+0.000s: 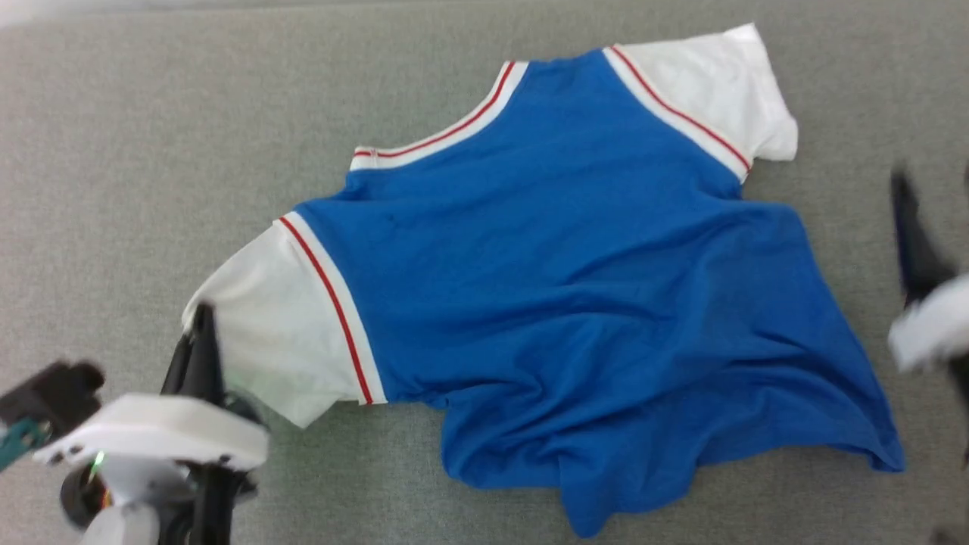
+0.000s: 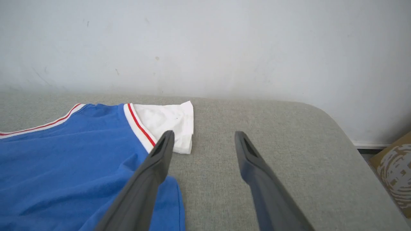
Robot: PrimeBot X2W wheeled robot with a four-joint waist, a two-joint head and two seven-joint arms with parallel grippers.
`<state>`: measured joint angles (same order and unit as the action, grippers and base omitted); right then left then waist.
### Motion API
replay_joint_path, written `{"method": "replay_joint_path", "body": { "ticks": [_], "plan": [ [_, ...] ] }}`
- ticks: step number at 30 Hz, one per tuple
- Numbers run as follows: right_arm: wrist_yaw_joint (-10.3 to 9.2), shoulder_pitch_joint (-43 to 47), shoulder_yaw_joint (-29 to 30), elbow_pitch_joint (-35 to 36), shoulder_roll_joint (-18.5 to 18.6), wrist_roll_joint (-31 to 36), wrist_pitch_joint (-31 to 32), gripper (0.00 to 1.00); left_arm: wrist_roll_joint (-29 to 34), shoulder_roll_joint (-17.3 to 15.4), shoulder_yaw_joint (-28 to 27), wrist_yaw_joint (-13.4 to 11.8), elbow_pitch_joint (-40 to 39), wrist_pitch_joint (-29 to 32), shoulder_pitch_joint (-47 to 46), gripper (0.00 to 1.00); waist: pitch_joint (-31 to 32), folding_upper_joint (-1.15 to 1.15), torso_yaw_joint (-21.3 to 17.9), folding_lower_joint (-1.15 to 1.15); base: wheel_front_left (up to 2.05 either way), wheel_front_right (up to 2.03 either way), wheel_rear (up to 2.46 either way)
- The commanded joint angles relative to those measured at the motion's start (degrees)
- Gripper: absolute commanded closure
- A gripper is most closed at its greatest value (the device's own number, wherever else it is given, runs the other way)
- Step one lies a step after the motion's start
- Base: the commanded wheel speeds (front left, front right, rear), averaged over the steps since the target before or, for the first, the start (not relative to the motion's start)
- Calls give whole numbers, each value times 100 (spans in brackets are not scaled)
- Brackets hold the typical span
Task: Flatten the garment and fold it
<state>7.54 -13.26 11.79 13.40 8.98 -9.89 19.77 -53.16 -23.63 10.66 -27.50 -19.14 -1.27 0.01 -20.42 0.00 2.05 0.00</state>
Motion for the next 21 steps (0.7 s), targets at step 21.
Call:
{"method": "replay_joint_path", "body": {
  "ticks": [21],
  "plan": [
    [-5, -3823, -981, -2803, 1671, -110, 2420, 0, 737, 401, 1107, 247, -181, 14, -1503, 100, -1521, 0, 1197, 0, 0, 0, 0]
  ]
}}
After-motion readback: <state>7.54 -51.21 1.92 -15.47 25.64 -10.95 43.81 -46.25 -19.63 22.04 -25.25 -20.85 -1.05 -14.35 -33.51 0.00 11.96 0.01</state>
